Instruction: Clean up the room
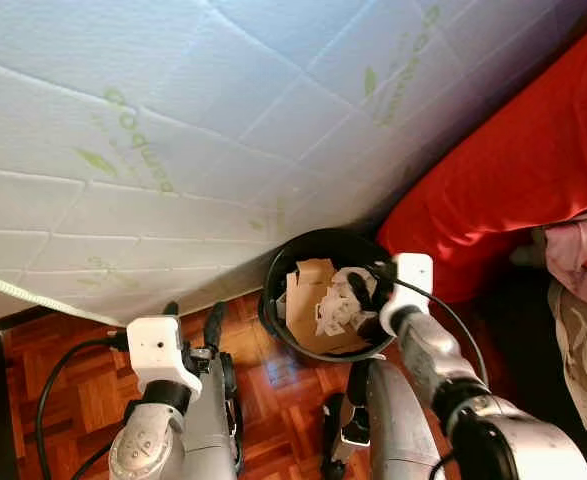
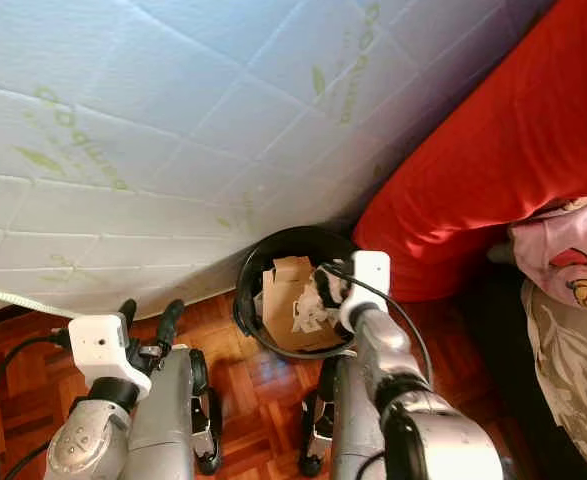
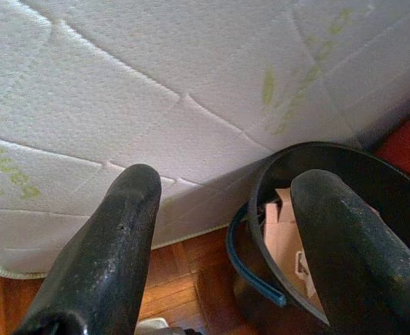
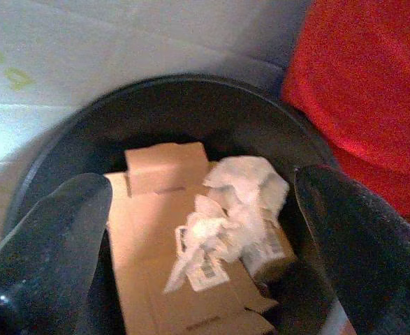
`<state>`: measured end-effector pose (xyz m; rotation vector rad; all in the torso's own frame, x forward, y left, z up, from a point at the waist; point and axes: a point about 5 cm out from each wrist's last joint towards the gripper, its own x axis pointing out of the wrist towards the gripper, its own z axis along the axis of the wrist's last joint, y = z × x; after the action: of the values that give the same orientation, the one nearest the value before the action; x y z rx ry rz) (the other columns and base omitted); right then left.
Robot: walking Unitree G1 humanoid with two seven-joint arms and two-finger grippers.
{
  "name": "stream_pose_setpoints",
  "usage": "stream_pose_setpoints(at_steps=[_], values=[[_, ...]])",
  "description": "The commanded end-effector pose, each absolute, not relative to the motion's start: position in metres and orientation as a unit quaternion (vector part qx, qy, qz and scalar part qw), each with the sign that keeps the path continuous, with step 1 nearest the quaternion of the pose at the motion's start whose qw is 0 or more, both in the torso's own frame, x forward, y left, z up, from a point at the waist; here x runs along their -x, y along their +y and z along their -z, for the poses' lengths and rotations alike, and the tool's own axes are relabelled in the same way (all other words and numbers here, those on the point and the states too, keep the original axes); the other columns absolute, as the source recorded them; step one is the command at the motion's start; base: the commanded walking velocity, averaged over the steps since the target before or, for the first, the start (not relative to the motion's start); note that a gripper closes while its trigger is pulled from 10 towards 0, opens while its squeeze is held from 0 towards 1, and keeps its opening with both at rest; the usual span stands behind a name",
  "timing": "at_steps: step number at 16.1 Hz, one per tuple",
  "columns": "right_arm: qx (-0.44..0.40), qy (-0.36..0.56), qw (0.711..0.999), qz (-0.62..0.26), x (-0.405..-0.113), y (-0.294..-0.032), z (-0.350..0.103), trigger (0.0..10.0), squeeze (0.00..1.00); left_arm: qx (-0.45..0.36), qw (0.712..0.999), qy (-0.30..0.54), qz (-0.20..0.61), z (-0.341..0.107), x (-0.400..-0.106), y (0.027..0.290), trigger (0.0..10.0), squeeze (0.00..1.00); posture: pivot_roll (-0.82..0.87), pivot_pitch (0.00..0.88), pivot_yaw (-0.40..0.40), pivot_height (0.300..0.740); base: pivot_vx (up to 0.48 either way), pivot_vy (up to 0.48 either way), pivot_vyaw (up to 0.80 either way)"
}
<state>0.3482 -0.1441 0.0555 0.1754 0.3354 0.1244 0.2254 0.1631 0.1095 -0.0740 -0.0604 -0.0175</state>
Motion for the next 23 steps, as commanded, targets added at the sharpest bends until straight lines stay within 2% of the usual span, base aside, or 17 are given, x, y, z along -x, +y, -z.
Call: stream_pose_setpoints(at_steps=[1,3,8,13,20,23], values=[[-0.094,0.194,0.976,-0.039,-0.334,-0.157,-0.037,10.0,0.0,0.035,0.999,-0.008,0.005,-0.098,-0.221,0.165,10.0,0.0,0.24,0.405,-0.086,0.635,0.0,0.0,0.0],[-0.091,0.216,0.972,-0.016,-0.32,-0.174,-0.021,10.0,0.0,0.035,0.999,-0.005,0.006,-0.095,-0.223,0.166,10.0,0.0,0.24,0.397,-0.084,0.66,0.0,0.0,0.0],[-0.097,0.263,0.96,0.027,-0.288,-0.196,0.008,10.0,0.0,0.039,0.999,0.016,0.0,-0.081,-0.227,0.173,10.0,0.0,0.23,0.369,-0.076,0.66,0.0,0.0,0.0],[-0.099,0.283,0.954,0.024,-0.27,-0.198,0.023,10.0,0.0,0.056,0.995,0.081,-0.026,-0.046,-0.231,0.192,10.0,0.0,0.22,0.314,-0.073,0.66,0.0,0.0,0.0],[-0.096,0.313,0.944,0.047,-0.244,-0.205,0.041,10.0,0.0,0.056,0.983,0.171,-0.029,0.002,-0.235,0.21,10.0,0.0,0.19,0.215,-0.038,0.735,0.0,0.0,0.0],[-0.106,0.326,0.937,0.066,-0.235,-0.207,0.048,10.0,0.0,0.051,0.979,0.196,-0.023,0.012,-0.243,0.211,10.0,0.0,0.18,0.162,-0.018,0.74,0.0,0.0,0.0]])
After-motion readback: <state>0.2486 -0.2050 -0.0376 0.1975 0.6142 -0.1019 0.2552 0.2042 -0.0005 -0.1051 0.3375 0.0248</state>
